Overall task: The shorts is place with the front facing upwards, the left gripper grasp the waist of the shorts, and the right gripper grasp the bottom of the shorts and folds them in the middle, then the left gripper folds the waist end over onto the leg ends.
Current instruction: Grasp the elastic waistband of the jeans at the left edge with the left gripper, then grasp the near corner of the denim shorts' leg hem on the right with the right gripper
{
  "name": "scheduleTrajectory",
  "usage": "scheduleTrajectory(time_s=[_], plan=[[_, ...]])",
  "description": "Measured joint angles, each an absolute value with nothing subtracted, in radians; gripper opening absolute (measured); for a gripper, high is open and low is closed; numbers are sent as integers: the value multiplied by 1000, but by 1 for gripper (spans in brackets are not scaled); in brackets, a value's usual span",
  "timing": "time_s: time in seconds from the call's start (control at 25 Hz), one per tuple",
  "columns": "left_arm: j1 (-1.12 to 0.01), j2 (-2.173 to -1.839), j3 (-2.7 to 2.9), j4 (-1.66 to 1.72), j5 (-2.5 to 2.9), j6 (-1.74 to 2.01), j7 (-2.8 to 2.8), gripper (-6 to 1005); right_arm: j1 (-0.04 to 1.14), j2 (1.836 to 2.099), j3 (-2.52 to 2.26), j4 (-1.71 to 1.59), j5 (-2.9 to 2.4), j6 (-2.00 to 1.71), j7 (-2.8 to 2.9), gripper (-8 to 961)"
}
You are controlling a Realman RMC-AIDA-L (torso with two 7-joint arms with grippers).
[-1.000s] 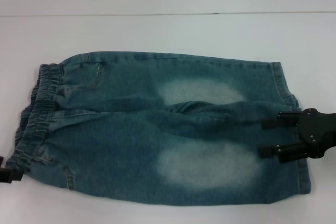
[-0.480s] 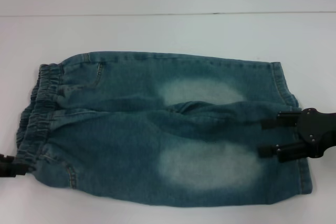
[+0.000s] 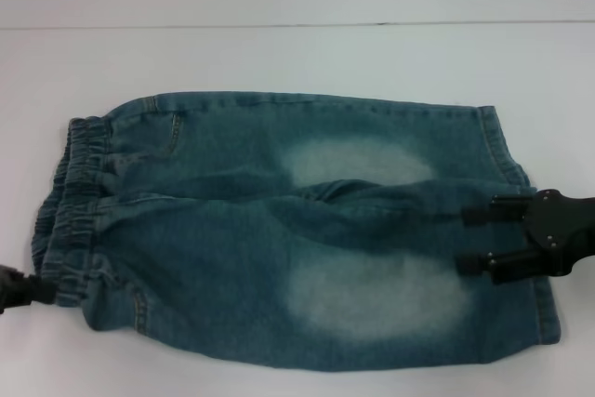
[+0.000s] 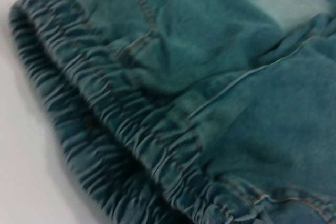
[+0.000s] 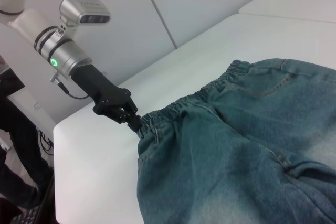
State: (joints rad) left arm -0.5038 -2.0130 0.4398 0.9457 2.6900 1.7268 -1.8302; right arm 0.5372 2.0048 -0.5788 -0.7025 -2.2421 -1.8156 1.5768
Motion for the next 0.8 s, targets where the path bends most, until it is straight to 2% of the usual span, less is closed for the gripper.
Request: scheduleTrajectory(time_s=[0.16, 0.28, 0.4, 0.8], plan=[[-512, -2008, 437, 946, 2645, 1772, -1835, 79, 547, 2000, -570, -703, -2236, -1811, 1609, 951], [-518, -2003, 437, 949, 2608, 1802, -1837, 66, 563, 1990, -569, -710, -2237, -1794, 1671, 950], [-526, -2000, 437, 949, 2596, 1813, -1839, 57, 594, 1963, -579, -751, -2283, -1792, 1783, 950], [-538, -2001, 437, 943, 2594, 1789, -1842, 57, 650, 1959, -580, -943, -2581, -1933, 1909, 947]])
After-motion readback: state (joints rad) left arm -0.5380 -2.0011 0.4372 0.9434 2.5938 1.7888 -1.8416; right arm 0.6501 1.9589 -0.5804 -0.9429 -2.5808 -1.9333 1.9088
